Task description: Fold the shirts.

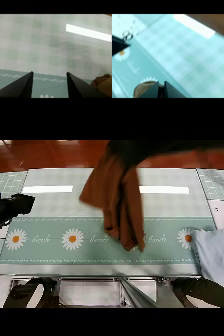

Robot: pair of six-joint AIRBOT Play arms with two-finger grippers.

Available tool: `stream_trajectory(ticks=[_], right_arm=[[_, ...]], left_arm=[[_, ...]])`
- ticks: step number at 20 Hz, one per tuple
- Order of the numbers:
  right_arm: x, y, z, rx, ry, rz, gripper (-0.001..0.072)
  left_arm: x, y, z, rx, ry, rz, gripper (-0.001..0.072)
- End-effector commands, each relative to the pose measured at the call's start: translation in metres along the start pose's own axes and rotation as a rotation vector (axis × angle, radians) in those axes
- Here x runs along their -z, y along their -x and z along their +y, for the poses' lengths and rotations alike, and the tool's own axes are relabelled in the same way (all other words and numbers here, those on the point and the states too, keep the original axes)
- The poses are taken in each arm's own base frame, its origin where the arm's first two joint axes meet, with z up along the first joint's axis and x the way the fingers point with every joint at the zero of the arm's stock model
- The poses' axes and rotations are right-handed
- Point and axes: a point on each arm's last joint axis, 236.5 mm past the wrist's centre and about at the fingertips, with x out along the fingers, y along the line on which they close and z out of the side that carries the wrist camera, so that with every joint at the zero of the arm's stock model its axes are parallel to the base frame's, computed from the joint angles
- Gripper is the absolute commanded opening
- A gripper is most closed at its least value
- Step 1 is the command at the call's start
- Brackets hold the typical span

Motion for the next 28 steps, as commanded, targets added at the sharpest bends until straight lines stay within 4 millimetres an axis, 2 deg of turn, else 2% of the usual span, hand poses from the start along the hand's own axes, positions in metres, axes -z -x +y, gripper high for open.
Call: stream_trajectory(ticks=[1,4,7,8,9,10,12,13,15,16,17,18,20,21,23,25,26,28], right_arm=[[0.064,-0.095,0.023,-0.103,-0.074,0.182,0.0026],[0.088,-0.164,0.026,-0.162,-0.185,0.205,0.0026],[0.114,-0.214,0.021,-0.205,-0.316,0.246,0.0032],[0.122,-0.224,0.019,-0.211,-0.359,0.265,0.0176],[0.127,-0.228,0.011,-0.199,-0.39,0.278,0.0399],[0.127,-0.225,-0.006,-0.172,-0.416,0.282,0.0414],[0.109,-0.191,-0.058,-0.118,-0.46,0.268,0.0414],[0.097,-0.163,-0.093,-0.07,-0.491,0.242,0.0414],[0.081,-0.083,-0.178,0.118,-0.556,0.172,0.0412],[0.082,-0.036,-0.22,0.248,-0.583,0.13,0.0412],[0.092,0.006,-0.252,0.361,-0.619,0.099,0.0412],[0.112,0.035,-0.271,0.435,-0.66,0.089,0.0412],[0.175,0.07,-0.286,0.519,-0.781,0.108,0.0412],[0.21,0.079,-0.287,0.549,-0.838,0.114,0.0412],[0.285,0.09,-0.278,0.6,-0.955,0.141,0.0412],[0.34,0.092,-0.26,0.612,-1.037,0.188,0.0412],[0.361,0.09,-0.25,0.61,-1.066,0.21,0.0412],[0.388,0.08,-0.23,0.576,-1.102,0.246,0.0411]], left_arm=[[0.003,-0.001,-0.002,0.009,0.003,0.011,0.0507],[0.015,-0.004,-0.008,0.035,0.027,0.063,0.0507],[0.037,-0.016,-0.001,0.027,0.016,0.112,0.0507],[0.05,-0.022,0.003,0.023,0.027,0.144,0.0507],[0.063,-0.027,0.007,0.016,0.034,0.175,0.0507],[0.072,-0.032,0.011,0.009,0.018,0.2,0.0507],[0.075,-0.033,0.033,-0.058,-0.02,0.238,0.0507],[0.07,-0.031,0.045,-0.094,0.008,0.248,0.0507],[0.067,-0.024,0.07,-0.151,0.123,0.264,0.0507],[0.07,-0.026,0.073,-0.144,0.249,0.264,0.0507],[0.077,-0.032,0.066,-0.093,0.3,0.278,0.0507],[0.093,-0.04,0.057,-0.035,0.308,0.335,0.0507],[0.149,-0.052,0.045,0.043,0.359,0.554,0.0507],[0.178,-0.058,0.039,0.092,0.389,0.66,0.0507],[0.214,-0.07,0.025,0.179,0.45,0.774,0.0507],[0.233,-0.083,0.022,0.193,0.474,0.823,0.0507],[0.236,-0.091,0.02,0.196,0.485,0.826,0.0507],[0.236,-0.107,0.005,0.249,0.496,0.808,0.0507]])
